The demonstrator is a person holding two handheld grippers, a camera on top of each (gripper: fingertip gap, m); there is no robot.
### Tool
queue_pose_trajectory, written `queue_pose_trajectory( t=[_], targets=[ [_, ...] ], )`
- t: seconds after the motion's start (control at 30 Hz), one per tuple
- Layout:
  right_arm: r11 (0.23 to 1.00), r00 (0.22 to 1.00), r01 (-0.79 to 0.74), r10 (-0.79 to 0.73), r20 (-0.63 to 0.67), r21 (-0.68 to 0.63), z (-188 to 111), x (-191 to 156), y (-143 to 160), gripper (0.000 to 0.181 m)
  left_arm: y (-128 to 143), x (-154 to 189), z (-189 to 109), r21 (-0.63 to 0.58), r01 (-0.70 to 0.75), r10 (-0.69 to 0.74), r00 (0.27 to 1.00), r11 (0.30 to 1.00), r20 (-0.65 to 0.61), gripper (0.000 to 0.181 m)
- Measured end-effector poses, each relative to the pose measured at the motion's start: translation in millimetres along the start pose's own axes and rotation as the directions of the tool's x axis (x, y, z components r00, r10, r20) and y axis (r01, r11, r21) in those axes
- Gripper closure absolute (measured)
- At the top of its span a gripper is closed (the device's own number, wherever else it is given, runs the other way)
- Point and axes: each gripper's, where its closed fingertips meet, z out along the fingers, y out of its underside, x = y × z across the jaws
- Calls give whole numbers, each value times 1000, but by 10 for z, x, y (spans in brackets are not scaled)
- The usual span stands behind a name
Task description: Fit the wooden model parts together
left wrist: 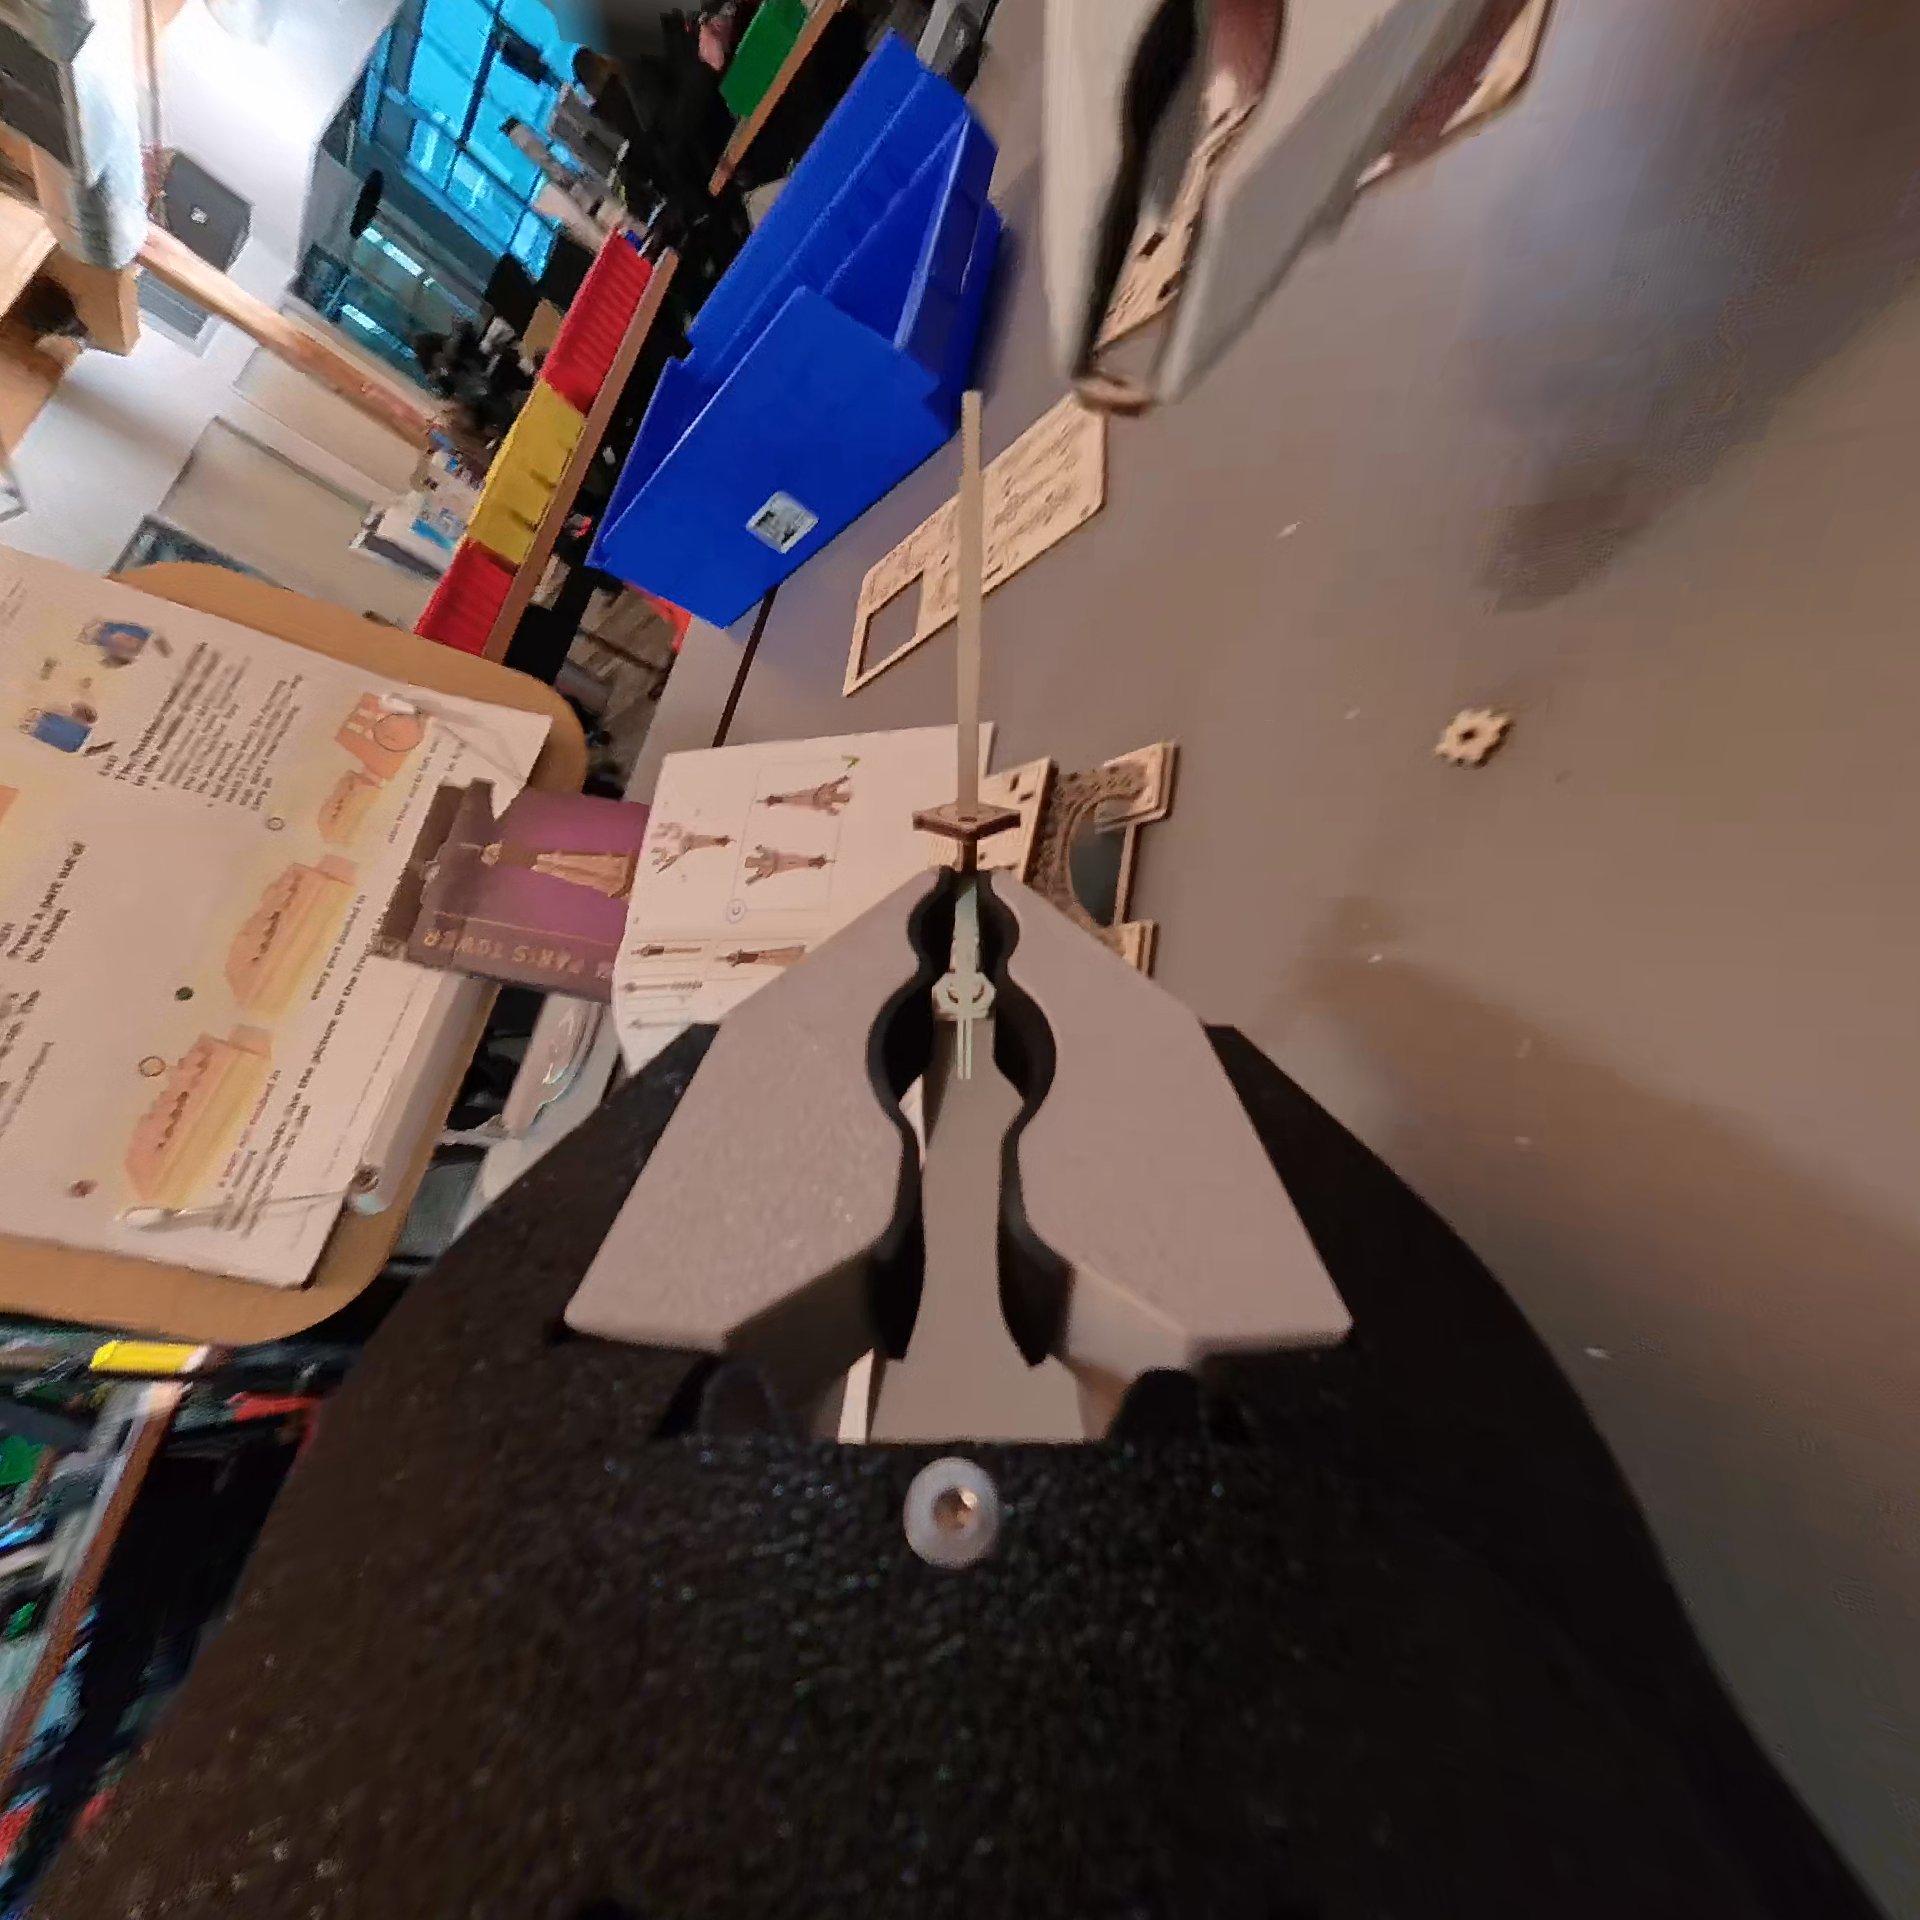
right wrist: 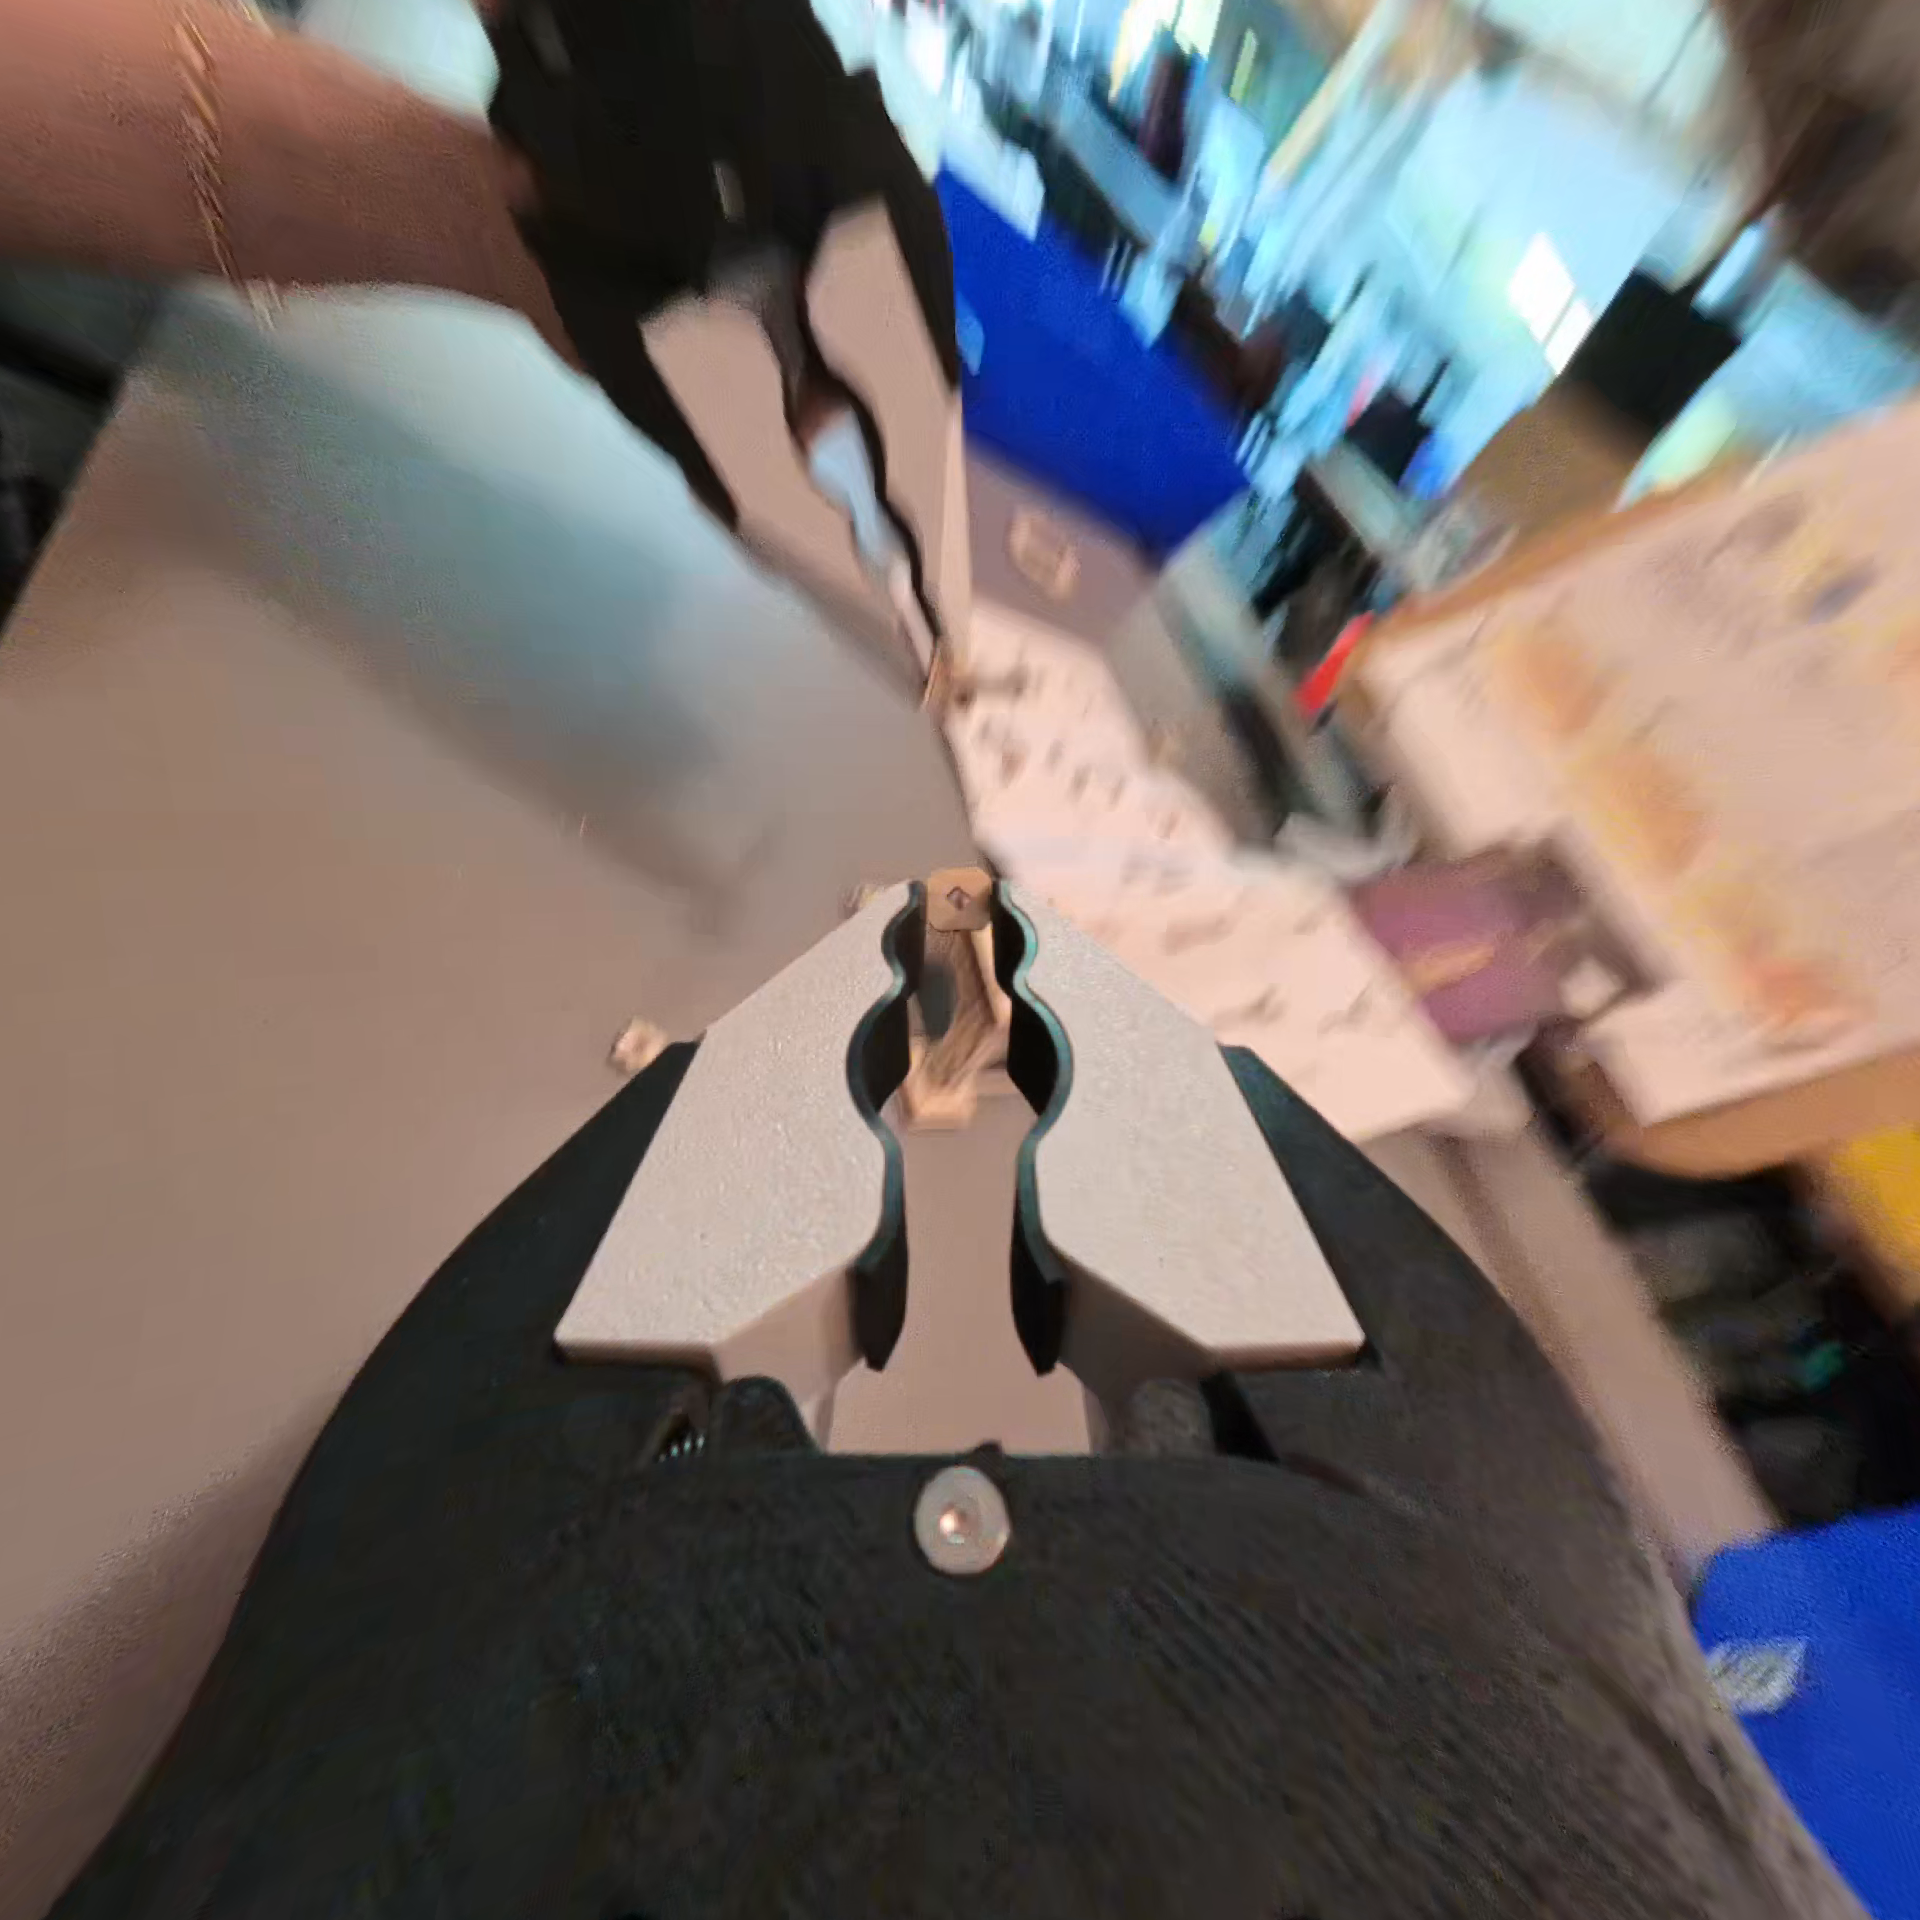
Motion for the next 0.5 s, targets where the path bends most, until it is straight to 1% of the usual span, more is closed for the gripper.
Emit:
queue_pose_trajectory(
  t=[0.03,0.07,0.2,0.4,0.5],
  targets=[
    [996,998,50,-47,-42,68,-31,53,-170,172,-60,31,-24,20,18,-18,999,1000,-35,181],
    [993,995,74,-67,-70,94,-49,97,-263,172,-116,47,-49,36,40,-38,997,999,-61,181],
    [974,986,166,-161,-49,154,-77,39,-519,172,-311,36,-151,118,93,-82,992,989,-95,180],
    [975,989,145,-138,-56,170,-121,33,-738,172,-397,-6,-191,187,124,-110,991,974,-83,181],
    [979,992,124,-117,-52,161,-125,33,-773,171,-445,14,-194,211,127,-110,990,969,-91,181]
  ],
)
